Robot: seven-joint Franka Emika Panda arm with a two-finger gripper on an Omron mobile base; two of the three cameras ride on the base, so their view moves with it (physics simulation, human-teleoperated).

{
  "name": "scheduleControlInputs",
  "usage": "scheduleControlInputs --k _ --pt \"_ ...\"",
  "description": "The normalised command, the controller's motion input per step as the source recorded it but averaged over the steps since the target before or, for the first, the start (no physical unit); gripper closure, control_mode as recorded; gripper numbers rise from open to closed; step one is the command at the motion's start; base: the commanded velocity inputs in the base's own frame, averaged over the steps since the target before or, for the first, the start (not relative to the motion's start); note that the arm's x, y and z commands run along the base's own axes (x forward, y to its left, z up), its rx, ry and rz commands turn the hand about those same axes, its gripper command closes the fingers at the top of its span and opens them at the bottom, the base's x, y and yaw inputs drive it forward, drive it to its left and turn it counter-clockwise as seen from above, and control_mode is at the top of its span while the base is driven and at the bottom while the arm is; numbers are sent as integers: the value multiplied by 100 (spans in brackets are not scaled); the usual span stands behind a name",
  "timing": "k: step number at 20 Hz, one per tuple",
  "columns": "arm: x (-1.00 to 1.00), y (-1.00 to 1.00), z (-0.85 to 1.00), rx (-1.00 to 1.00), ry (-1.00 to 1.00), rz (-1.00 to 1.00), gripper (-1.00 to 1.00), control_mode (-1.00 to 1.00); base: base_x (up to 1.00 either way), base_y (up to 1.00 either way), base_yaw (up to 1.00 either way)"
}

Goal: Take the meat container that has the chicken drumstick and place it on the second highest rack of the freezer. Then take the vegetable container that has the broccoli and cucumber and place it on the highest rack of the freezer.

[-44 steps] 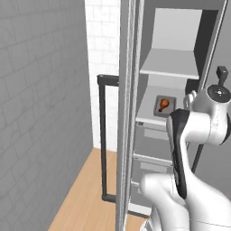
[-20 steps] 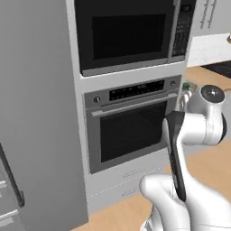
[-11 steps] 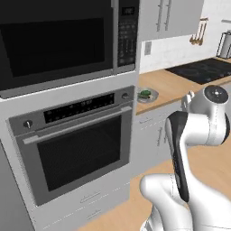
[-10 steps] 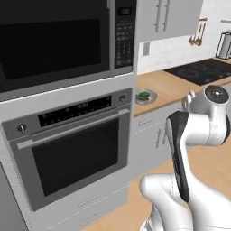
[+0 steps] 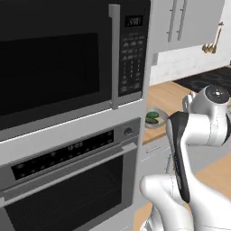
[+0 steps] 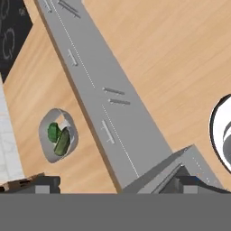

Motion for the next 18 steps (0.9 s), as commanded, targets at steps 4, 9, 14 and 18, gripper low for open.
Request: scheduleControlInputs --k 4,9,14,18 --pt "0 0 0 0 0 0 -100 100 98 -64 24" --pt "0 0 0 0 0 0 -100 100 88 -44 27" --pt "0 0 0 0 0 0 -100 100 65 -78 24" --pt "0 0 0 0 0 0 -100 100 72 -74 18"
